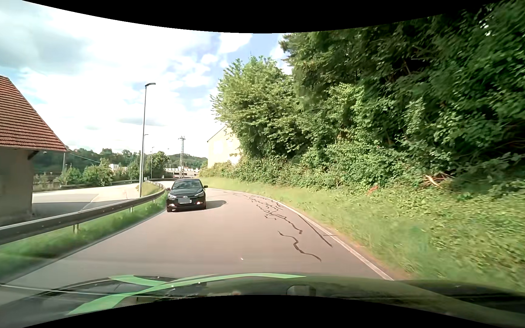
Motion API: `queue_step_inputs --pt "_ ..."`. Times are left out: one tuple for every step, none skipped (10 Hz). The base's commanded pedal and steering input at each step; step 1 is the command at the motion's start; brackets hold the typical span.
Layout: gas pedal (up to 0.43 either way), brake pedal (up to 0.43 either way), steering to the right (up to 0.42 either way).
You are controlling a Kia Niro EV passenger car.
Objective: Follow the waypoints while adhering to traffic rules and regulations
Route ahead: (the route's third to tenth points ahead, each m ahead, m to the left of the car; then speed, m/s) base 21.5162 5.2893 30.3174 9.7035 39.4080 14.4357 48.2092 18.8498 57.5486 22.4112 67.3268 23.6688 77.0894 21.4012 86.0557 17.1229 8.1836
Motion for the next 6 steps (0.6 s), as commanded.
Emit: queue_step_inputs --pt "0.118 0.0 -0.051" --pt "0.13 0.0 -0.053" --pt "0.13 0.0 -0.054" --pt "0.13 0.0 -0.056" --pt "0.13 0.0 -0.061" --pt "0.13 0.0 -0.067"
